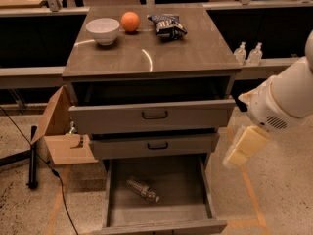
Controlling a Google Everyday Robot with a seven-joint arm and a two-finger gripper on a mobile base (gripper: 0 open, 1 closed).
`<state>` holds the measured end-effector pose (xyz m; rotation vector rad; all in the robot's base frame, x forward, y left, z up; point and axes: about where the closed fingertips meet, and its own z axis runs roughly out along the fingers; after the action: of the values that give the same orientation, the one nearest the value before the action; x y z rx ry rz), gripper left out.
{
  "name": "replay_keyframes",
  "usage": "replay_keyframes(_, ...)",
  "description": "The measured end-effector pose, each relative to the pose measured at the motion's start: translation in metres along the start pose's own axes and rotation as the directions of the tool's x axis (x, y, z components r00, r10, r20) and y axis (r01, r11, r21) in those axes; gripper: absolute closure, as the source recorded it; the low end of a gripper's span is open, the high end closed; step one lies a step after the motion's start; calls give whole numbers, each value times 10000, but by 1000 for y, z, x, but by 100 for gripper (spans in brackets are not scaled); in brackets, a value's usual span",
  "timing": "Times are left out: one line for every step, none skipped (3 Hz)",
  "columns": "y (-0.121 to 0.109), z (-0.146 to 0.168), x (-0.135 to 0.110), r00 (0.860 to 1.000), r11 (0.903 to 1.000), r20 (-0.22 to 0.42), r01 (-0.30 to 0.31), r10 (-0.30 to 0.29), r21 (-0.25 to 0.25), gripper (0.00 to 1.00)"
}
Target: Pick water bottle from bottom drawer and place on counter
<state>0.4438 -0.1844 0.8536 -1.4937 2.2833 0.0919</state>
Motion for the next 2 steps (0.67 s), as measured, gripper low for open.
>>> replay_keyframes(11, 58, 15, 9993, 9977, -289, -208, 227, 646, 0)
replay_keyframes(11, 57, 14, 9994, 9978, -281, -198, 217, 628, 0)
